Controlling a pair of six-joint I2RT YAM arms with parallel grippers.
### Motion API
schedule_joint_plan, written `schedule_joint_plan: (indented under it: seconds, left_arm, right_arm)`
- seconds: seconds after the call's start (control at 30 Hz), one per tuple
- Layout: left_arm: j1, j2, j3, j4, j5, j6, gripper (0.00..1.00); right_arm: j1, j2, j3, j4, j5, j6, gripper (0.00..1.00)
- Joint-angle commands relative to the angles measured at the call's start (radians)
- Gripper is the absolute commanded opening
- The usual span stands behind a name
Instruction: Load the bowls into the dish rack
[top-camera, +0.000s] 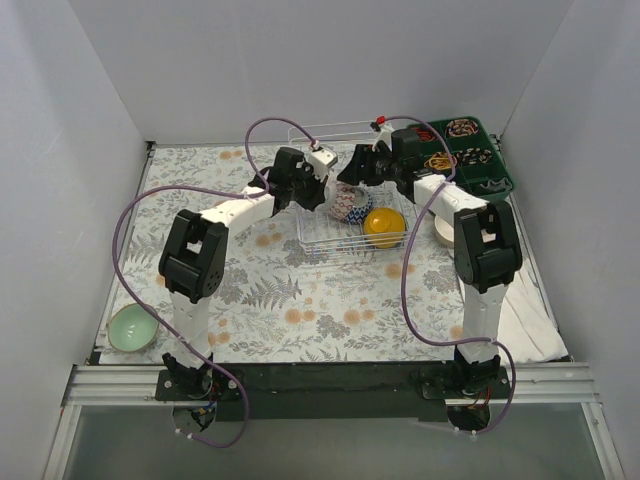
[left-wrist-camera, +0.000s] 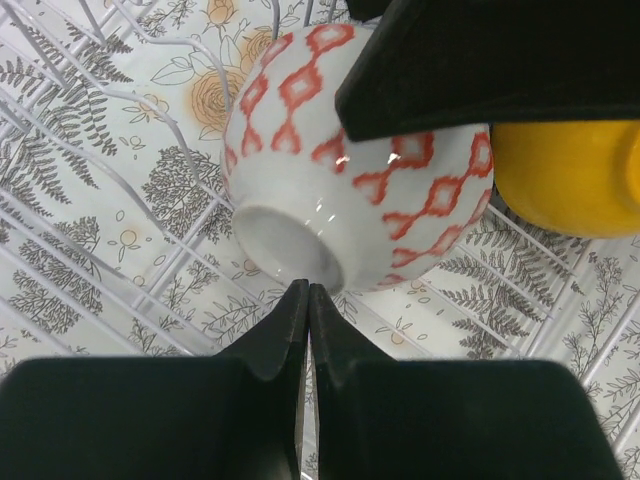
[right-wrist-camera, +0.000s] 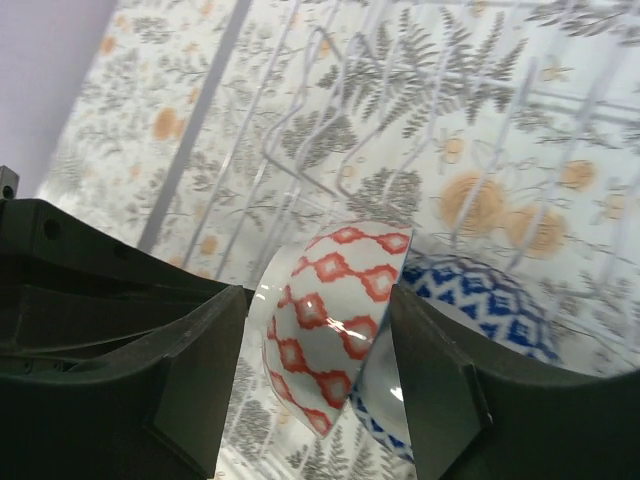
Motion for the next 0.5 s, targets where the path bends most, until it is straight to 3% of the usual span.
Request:
schedule_joint_plan:
  seconds: [0.0,0.47]
  left_arm:
    - [-0.018,0.009,0.045,0.041,0.015,-0.014,0.00]
    - [-0.084,0.073,0.147,0.092,0.006,-0.045,0.00]
  right_arm:
    - [0.005,-0.086,0.037,-0.174,0.193,-0.159,0.68]
    - [-0.021,-0.330,-0.131,-0.230,0.252,-0.303,0.67]
